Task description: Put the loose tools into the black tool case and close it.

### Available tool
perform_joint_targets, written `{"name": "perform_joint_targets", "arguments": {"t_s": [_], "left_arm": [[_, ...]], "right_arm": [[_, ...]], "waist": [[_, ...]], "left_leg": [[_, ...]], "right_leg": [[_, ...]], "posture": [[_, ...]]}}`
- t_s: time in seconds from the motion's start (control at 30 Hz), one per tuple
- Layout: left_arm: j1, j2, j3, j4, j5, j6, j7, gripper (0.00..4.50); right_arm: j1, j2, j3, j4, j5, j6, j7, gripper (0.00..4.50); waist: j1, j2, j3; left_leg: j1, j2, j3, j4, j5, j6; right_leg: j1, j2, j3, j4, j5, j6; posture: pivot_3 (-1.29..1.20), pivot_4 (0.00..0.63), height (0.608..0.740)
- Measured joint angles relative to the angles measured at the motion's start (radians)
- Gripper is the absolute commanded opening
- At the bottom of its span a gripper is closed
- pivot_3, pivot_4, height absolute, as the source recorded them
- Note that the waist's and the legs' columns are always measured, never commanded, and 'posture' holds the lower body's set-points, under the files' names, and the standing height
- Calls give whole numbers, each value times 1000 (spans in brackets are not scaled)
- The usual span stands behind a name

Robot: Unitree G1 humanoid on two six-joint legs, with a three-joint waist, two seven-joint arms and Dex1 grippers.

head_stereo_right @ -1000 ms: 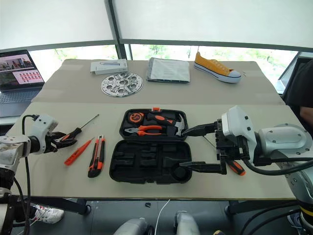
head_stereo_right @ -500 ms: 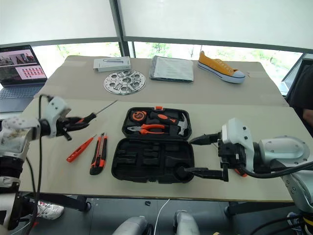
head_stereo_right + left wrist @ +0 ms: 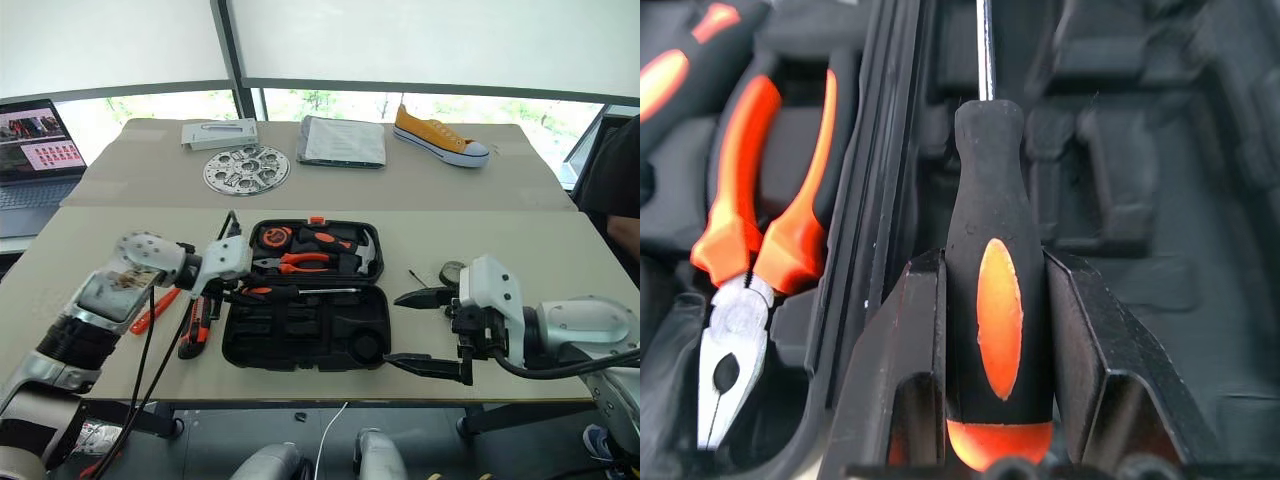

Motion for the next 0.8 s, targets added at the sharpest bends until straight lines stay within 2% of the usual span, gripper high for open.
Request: {"name": "perform_joint_targets", "arguments": {"t_s": [0.3,0.37,0.43,0.53,0.6,0.67,0.77,0.8], "left_arm": [[-2,-19,-17,53,57,-45,5,882],[-2,-19,-16,55,56,-48,2,1887],[-2,-22,-8,55,48,-40,-8,2371],[-8,-25,10,47,14,-22,-23,3554],[-20,-26,15,36,9,-14,-26,4086],[-35,-26,23,20,-11,-3,-34,4086],[-41,-34,31,14,-23,-3,-45,3377],[-41,-47,30,17,-22,-4,-43,2973]], "right_arm": [[14,0,-11,-13,-1,0,-23,4500],[15,0,-11,-18,-1,0,-26,4500],[15,0,-11,-18,-1,0,-27,4500],[20,0,-13,-19,0,0,-27,4500],[24,0,-15,-22,0,0,-27,4500],[29,0,-15,-27,1,0,-27,4500],[30,0,-15,-29,1,0,-28,4500],[30,0,-15,-29,1,0,-28,4500]], "waist": [[5,0,0],[6,0,0],[7,0,0],[8,0,0],[9,0,0],[10,0,0],[10,0,0],[10,0,0]], "left_leg": [[0,0,0,0,0,0],[0,0,0,0,0,0],[0,0,0,0,0,0],[0,0,0,0,0,0],[-1,0,0,1,0,0],[-1,0,0,1,0,0],[0,0,0,1,0,0],[0,0,0,1,0,0]], "right_leg": [[0,0,0,-1,0,0],[0,0,0,-1,0,0],[0,0,0,0,0,0],[0,0,0,0,0,0],[0,0,0,0,0,0],[0,0,0,0,0,0],[0,0,0,0,0,0],[0,0,0,0,0,0]], "posture": [[0,150,740],[0,150,740],[0,150,740],[0,150,740],[0,150,740],[0,150,740],[0,150,740],[0,150,740]]}}
